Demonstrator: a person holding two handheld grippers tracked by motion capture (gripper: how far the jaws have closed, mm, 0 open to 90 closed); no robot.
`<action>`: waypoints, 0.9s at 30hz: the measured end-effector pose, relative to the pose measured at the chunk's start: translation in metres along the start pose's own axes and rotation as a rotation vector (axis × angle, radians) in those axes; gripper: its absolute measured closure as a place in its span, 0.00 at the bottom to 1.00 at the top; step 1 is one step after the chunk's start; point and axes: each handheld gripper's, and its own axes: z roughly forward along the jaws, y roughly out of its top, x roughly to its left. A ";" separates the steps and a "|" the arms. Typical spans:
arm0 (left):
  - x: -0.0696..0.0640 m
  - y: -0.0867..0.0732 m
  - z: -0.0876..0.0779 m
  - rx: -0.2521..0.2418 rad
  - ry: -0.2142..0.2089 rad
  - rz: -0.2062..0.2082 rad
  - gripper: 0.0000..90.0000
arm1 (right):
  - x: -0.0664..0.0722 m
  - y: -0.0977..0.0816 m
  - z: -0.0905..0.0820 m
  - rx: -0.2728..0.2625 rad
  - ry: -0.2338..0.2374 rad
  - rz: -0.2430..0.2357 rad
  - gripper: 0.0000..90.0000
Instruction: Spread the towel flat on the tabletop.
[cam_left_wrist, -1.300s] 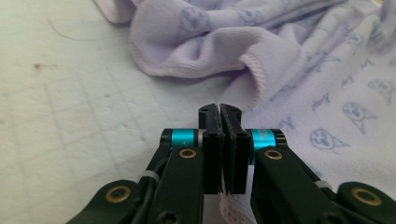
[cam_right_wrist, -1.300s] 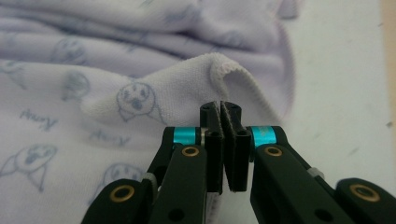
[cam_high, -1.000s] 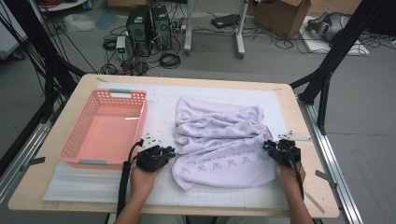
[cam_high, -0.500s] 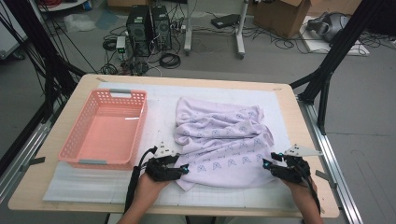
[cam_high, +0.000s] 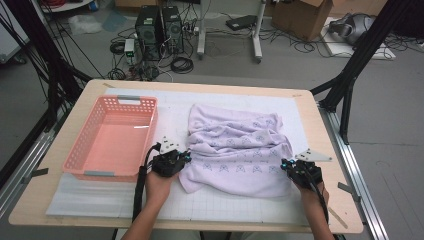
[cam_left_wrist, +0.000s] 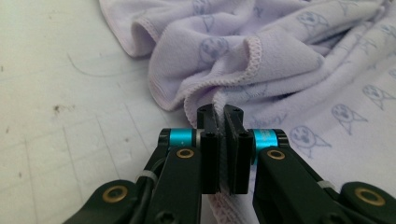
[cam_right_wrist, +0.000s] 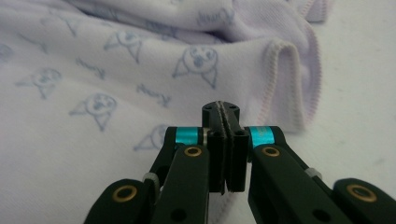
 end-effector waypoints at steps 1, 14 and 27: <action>0.001 0.000 0.000 -0.007 -0.005 -0.007 0.93 | 0.001 0.000 0.000 -0.010 0.037 0.011 0.88; -0.021 -0.022 -0.041 0.018 -0.083 0.077 0.47 | 0.010 -0.007 -0.017 0.004 0.116 -0.045 0.54; -0.042 -0.050 -0.050 0.091 -0.211 0.161 0.72 | 0.005 -0.027 -0.043 -0.017 0.059 0.001 0.55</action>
